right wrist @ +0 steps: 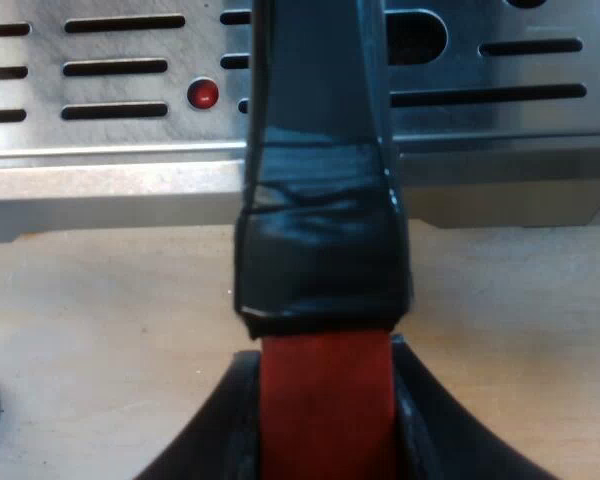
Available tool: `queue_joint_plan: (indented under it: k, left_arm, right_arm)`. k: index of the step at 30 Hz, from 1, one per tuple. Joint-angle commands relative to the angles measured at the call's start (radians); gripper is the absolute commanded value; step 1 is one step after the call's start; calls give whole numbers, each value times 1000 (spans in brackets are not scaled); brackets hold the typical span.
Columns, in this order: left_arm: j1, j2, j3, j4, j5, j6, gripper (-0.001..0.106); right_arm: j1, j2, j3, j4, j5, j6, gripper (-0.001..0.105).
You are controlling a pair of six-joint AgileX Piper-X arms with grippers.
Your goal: Grind coffee beans and then tamp
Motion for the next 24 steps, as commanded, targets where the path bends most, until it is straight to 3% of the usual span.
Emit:
queue_joint_plan:
  k: [1,19,24]
  left_arm:
    - [-3,0,-1,10,6,3,73]
    - [-3,0,-1,10,6,3,73]
    - [-3,0,-1,17,6,3,73]
  right_arm:
    - [31,-22,-9,41,-15,13,0]
    - [87,-78,-5,107,89,64,0]
    - [101,-155,63,107,99,71,0]
